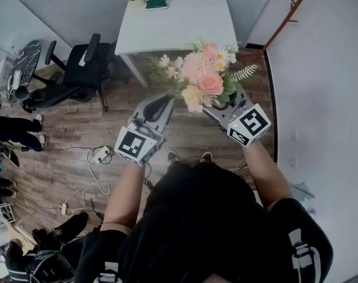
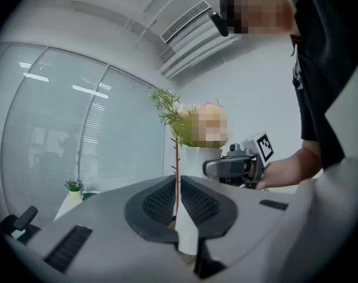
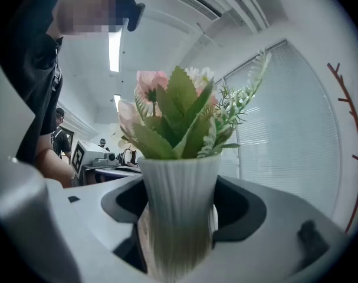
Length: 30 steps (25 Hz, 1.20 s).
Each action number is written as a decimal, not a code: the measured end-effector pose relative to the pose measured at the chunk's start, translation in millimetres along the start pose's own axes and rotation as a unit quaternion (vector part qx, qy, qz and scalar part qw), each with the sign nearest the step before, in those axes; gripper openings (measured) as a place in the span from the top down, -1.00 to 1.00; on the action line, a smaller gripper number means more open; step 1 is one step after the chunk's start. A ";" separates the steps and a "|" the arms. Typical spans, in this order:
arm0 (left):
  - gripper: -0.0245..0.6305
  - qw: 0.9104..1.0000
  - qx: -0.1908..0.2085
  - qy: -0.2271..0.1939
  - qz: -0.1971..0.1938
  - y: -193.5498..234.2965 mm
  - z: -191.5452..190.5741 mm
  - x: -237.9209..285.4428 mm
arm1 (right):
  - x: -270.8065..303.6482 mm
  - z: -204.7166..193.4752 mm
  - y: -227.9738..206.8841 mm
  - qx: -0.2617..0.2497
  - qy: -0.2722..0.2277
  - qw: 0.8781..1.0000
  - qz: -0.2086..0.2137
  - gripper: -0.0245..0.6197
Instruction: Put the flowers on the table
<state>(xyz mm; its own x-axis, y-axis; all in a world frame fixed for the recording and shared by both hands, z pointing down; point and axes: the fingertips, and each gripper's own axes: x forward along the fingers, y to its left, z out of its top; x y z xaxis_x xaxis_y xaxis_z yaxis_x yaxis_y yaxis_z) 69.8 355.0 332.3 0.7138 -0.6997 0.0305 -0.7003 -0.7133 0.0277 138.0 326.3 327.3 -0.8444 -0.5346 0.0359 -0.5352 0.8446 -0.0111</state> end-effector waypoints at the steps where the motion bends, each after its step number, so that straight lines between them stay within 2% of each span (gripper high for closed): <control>1: 0.84 1.000 -0.001 0.006 -0.006 -2.0 -1.6 1.2 | 0.1 0.0 0.2 0.000 0.000 1.000 0.000 -0.12; 3: 0.45 1.000 0.000 0.016 -0.014 -5.0 -4.7 3.6 | 0.2 0.0 0.3 0.000 0.000 1.000 -0.001 -0.12; 5: 0.37 1.000 0.003 0.019 -0.014 -5.2 -6.6 4.3 | 0.5 0.1 0.3 0.000 -0.001 1.000 -0.001 -0.12; 8: 0.37 1.000 0.005 0.014 -0.004 -1.4 -4.6 2.5 | 1.1 0.9 1.7 0.002 0.000 1.000 0.002 -0.12; 10: 0.38 1.000 0.006 0.012 0.000 1.0 -2.6 1.8 | 1.0 1.1 2.1 0.004 0.001 1.000 0.003 -0.12; 18: 0.80 1.000 0.010 0.012 0.010 5.7 -4.9 -0.9 | 1.3 -2.6 0.8 0.008 0.000 1.000 0.003 -0.12; 22: 0.86 1.000 0.012 0.011 0.015 7.7 -3.4 -0.7 | 1.5 -2.9 1.5 0.007 0.000 1.000 0.005 -0.12; 30: 0.89 1.000 0.007 0.014 0.010 44.0 -4.0 -22.0 | 37.3 -0.2 17.4 0.003 0.007 1.000 -0.003 -0.12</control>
<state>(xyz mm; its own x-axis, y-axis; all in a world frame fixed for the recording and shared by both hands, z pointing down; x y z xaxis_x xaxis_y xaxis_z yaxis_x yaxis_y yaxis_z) 23.2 339.1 336.9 0.6988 -0.7129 0.0584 -0.7146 -0.6994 0.0130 97.2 321.0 328.7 -0.8413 -0.5383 0.0494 -0.5396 0.8417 -0.0179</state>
